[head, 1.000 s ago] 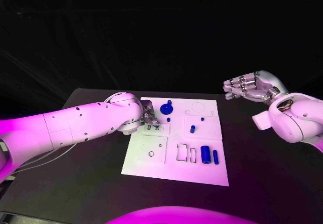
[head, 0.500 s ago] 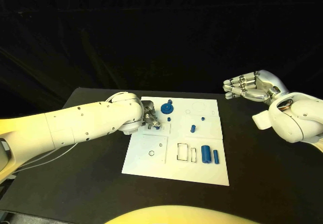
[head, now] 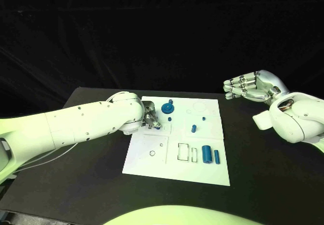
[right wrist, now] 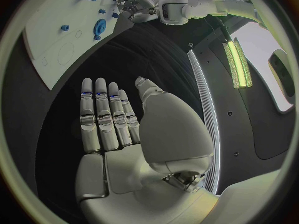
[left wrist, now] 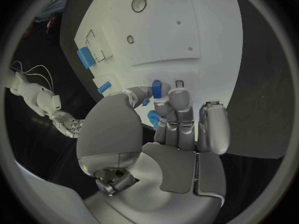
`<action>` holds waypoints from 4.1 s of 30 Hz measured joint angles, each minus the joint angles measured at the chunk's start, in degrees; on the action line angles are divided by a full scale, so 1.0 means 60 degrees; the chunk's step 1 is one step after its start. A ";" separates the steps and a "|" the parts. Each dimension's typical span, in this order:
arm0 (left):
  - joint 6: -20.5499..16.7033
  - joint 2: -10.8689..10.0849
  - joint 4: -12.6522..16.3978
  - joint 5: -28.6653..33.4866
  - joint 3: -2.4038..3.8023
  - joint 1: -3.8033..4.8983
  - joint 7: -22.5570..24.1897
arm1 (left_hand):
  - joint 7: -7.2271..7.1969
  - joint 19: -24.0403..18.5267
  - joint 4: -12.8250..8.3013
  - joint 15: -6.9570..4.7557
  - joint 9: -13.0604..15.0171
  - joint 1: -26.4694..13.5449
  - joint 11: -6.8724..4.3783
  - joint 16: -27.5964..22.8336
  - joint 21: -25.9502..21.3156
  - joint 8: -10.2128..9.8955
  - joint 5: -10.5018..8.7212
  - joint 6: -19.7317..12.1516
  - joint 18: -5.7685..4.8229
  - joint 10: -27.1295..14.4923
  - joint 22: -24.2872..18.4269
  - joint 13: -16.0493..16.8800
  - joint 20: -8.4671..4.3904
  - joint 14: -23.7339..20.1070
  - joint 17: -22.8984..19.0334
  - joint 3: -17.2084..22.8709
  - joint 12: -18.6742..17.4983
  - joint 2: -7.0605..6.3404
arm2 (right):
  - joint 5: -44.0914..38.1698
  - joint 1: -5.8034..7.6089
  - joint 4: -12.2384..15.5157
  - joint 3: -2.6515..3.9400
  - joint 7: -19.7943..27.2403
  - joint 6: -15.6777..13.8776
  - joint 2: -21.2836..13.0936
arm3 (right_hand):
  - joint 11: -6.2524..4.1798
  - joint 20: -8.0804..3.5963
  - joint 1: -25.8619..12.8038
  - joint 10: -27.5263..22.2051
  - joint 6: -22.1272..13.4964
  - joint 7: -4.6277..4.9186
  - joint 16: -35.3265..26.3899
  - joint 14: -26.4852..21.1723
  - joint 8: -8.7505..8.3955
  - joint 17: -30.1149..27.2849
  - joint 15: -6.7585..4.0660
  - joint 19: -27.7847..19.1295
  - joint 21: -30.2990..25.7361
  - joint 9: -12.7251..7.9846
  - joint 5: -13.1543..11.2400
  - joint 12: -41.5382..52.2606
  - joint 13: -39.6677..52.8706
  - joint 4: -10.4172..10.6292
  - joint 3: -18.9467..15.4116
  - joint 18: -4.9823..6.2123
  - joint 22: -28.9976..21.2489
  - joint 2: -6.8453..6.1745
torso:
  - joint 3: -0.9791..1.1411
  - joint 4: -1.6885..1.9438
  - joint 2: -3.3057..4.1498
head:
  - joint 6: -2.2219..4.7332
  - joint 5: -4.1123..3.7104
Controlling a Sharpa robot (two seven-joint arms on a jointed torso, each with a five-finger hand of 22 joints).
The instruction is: Assemble the parts on the task board
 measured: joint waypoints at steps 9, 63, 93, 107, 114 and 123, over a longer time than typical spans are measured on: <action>0.0004 -0.0018 0.0026 -0.0007 0.0001 -0.0003 -0.0002 | 0.0000 0.0036 -0.0001 0.0000 0.0027 0.0000 0.0002 0.0000 0.0000 0.0056 0.0030 0.0001 0.0000 -0.0001 -0.0001 0.0000 -0.0035 0.0000 0.0013 0.0000 0.0000 -0.0001 | -0.0004 -0.0006 -0.0005 0.0000 -0.0003 0.0030 0.0006 | 0.0000 0.0000 0.0000 0.0000 0.0000 0.0000 0.0000 0.0000 0.0000 0.0001 0.0000 0.0000 0.0000 0.0000 0.0000 0.0000 0.0000 0.0000 0.0000 0.0000 -0.0008 0.0000 | -0.0005 0.0004 0.0002 | -0.0017 -0.0001; 0.0371 0.0313 -0.0502 0.0268 0.0015 0.0011 0.0004 | -0.0226 0.0138 -0.1080 -0.0156 0.0668 -0.1216 -0.0191 0.0000 0.0000 0.0677 -0.0275 -0.0089 0.0000 0.0327 0.0183 0.0049 -0.0138 0.0017 0.0040 -0.0224 0.0144 0.0418 | -0.0040 -0.0024 0.0010 0.0000 -0.0001 0.0056 -0.0007 | 0.0008 0.0023 0.0000 -0.0065 -0.0031 0.0031 0.0000 -0.0018 0.0000 -0.0054 0.0019 -0.0021 0.0000 0.0000 0.0057 0.0000 -0.0007 0.0000 -0.0052 -0.0001 -0.0077 0.0000 | -0.0004 0.0009 0.0005 | -0.0096 -0.0048; 0.0293 0.0122 -0.0491 0.0507 0.0108 -0.0027 -0.0025 | -0.0445 0.0171 0.0514 -0.0170 0.0645 -0.1258 -0.0225 0.0000 0.0000 0.0641 -0.0264 0.0232 0.0000 0.0288 0.0226 0.0000 -0.0171 0.0031 0.0070 -0.3898 0.0256 0.0573 | -0.0091 -0.0026 0.0022 0.0000 -0.0016 0.0052 -0.0008 | 0.0122 0.0153 -0.0051 -0.0334 -0.0385 0.0178 0.0000 -0.0432 0.0000 -0.0285 0.0155 -0.0360 0.0000 -0.0023 0.0057 0.0041 -0.0043 -0.0109 -0.0293 0.0001 -0.0411 0.0051 | -0.0005 0.0014 0.0010 | -0.0129 -0.0125; -0.0265 -0.0147 -0.0269 0.1534 0.0392 0.0289 0.0019 | -0.0203 -0.0088 0.0604 -0.0170 0.0578 -0.0839 -0.0077 -0.0037 -0.0349 0.0460 -0.0265 -0.0012 -0.0001 -0.0349 -0.0431 -0.0961 -0.0057 0.0031 0.0045 -0.5095 -0.0473 0.0714 | -0.0079 -0.0091 -0.0138 0.0000 -0.0007 0.0050 0.0191 | 0.0147 0.0204 -0.0051 -0.0456 -0.0458 0.0183 0.0000 -0.0514 0.0000 -0.0345 0.0170 -0.0478 0.0000 -0.0024 0.0057 0.0114 -0.0061 -0.0144 -0.0382 0.0000 -0.0503 0.0051 | 0.0001 0.0016 -0.0010 | -0.0096 -0.0062; -0.0039 -0.0240 -0.0487 0.1653 0.0431 0.0790 0.0024 | -0.0120 -0.0241 0.0610 -0.0135 0.0428 -0.0613 -0.0003 -0.0037 -0.0561 0.0259 -0.0265 -0.0165 0.0000 -0.0617 -0.0818 -0.1440 -0.0001 -0.0004 0.0030 -0.5330 -0.0881 0.0865 | -0.0078 -0.0097 -0.0165 0.0000 -0.0007 0.0053 0.0208 | 0.0170 0.0204 -0.0051 -0.0479 -0.0485 0.0209 0.0000 -0.0548 0.0000 -0.0345 0.0204 -0.0478 0.0000 -0.0024 0.0057 0.0114 -0.0060 -0.0144 -0.0382 0.0000 -0.0503 0.0051 | 0.0001 0.0014 -0.0017 | 0.0000 -0.0007; 0.0330 0.0126 -0.1607 0.1636 0.0451 0.1213 0.0075 | 0.0066 -0.0308 0.0606 0.0002 0.0005 -0.0459 0.0149 -0.0091 -0.0629 -0.0213 -0.0265 -0.0417 0.0000 -0.0940 -0.0807 -0.2055 0.0001 0.0000 0.0012 -0.5642 -0.1352 0.1027 | -0.0078 -0.0105 -0.0181 0.0000 -0.0009 0.0059 0.0221 | 0.0170 0.0204 -0.0051 -0.0479 -0.0485 0.0209 0.0000 -0.0548 0.0000 -0.0359 0.0204 -0.0477 0.0000 -0.0023 0.0110 0.0152 -0.0059 -0.0144 -0.0382 0.0000 -0.0534 0.0051 | -0.0005 0.0003 -0.0002 | 0.0125 0.0025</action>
